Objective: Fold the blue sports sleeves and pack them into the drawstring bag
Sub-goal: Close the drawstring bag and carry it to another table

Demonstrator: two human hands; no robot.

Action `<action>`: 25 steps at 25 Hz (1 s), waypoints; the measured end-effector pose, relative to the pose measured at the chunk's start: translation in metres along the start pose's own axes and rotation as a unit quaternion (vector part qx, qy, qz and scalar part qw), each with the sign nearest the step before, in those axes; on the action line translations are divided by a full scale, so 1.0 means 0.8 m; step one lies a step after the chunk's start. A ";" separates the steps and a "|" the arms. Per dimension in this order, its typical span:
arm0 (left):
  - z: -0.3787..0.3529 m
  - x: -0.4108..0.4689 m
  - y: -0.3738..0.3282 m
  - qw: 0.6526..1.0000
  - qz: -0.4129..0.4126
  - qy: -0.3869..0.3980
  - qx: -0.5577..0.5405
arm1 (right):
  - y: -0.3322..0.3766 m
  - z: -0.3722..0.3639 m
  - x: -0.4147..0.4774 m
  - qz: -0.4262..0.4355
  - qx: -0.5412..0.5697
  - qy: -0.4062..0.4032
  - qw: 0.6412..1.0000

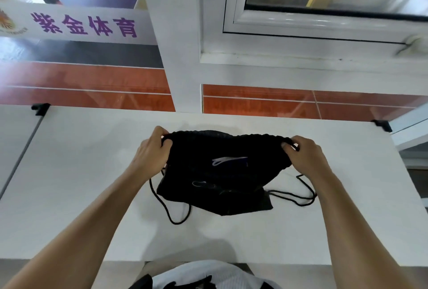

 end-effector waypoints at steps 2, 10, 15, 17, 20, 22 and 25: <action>0.017 0.004 0.003 0.993 -0.028 -0.024 0.112 | 0.001 0.010 -0.004 -0.001 0.037 -0.001 0.999; 0.099 0.035 0.104 0.962 0.144 -0.158 0.169 | -0.091 0.046 0.009 -0.101 -0.072 -0.143 0.982; 0.015 0.028 0.056 0.974 -0.052 -0.070 0.208 | -0.042 -0.034 0.004 0.049 -0.160 -0.101 0.981; -0.028 0.011 0.020 0.971 -0.152 -0.045 0.177 | -0.007 -0.073 -0.011 0.141 -0.126 -0.093 0.978; -0.061 -0.003 -0.004 0.955 -0.142 -0.080 0.248 | 0.024 -0.108 -0.035 0.146 -0.102 -0.093 0.980; -0.064 -0.003 0.003 0.965 -0.097 -0.093 0.224 | 0.022 -0.115 -0.038 0.127 -0.073 -0.113 0.983; -0.054 -0.003 -0.001 0.967 -0.108 -0.124 0.195 | 0.024 -0.120 -0.040 0.095 0.018 -0.092 0.991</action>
Point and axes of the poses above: each hand's wrist, its own x-axis towards the middle knuckle, its own z-axis out of the back of the hand, y = z × x, the point moved 2 cm from there along x, towards the middle knuckle, and after that the axes turned 6 degrees about x, right-handed, at the moved point
